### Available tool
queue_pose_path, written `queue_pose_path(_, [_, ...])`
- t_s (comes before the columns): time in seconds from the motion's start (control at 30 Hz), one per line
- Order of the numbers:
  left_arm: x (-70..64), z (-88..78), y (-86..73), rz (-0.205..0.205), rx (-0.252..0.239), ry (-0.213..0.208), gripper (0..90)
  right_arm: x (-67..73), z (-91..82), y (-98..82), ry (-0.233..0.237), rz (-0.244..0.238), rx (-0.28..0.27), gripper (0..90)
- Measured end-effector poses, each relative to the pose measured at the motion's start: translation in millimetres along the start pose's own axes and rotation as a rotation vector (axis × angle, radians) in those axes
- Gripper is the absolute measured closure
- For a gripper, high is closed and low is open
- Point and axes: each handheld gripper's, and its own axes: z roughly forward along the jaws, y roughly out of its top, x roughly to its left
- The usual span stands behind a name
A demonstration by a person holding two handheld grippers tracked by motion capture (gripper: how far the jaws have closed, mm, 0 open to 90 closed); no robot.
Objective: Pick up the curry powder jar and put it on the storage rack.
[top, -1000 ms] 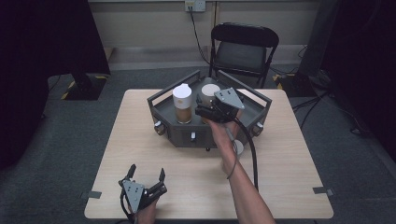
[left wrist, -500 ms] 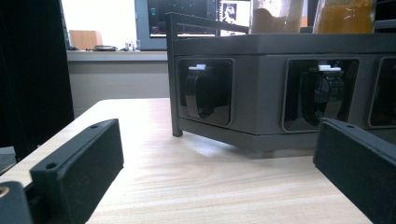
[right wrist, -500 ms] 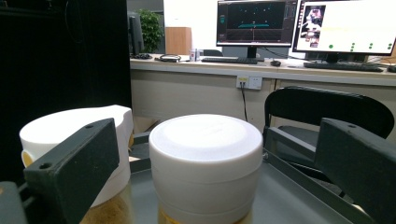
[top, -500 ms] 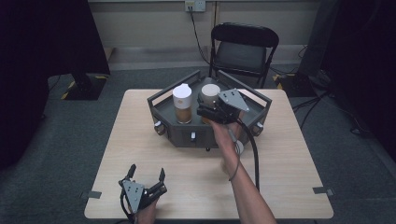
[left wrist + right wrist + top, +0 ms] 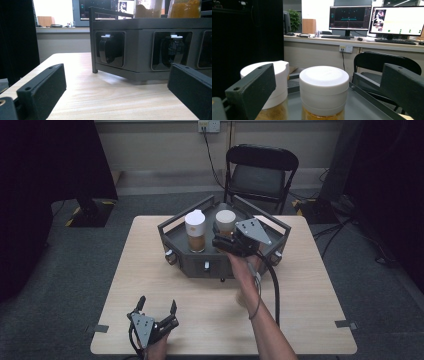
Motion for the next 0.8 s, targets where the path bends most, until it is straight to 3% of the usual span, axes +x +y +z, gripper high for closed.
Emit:
queue_pose_path(0.4, [-0.2,0.1,0.1,-0.001,0.000,0.001,1.5,0.5,-17.0,2.0,-0.001,-0.025,-0.054,0.0])
queue_pose_path(0.8, [-0.2,0.1,0.2,-0.001,0.001,0.001,1.7,-15.9,-39.4,4.9,-0.026,-0.017,-0.082,0.0])
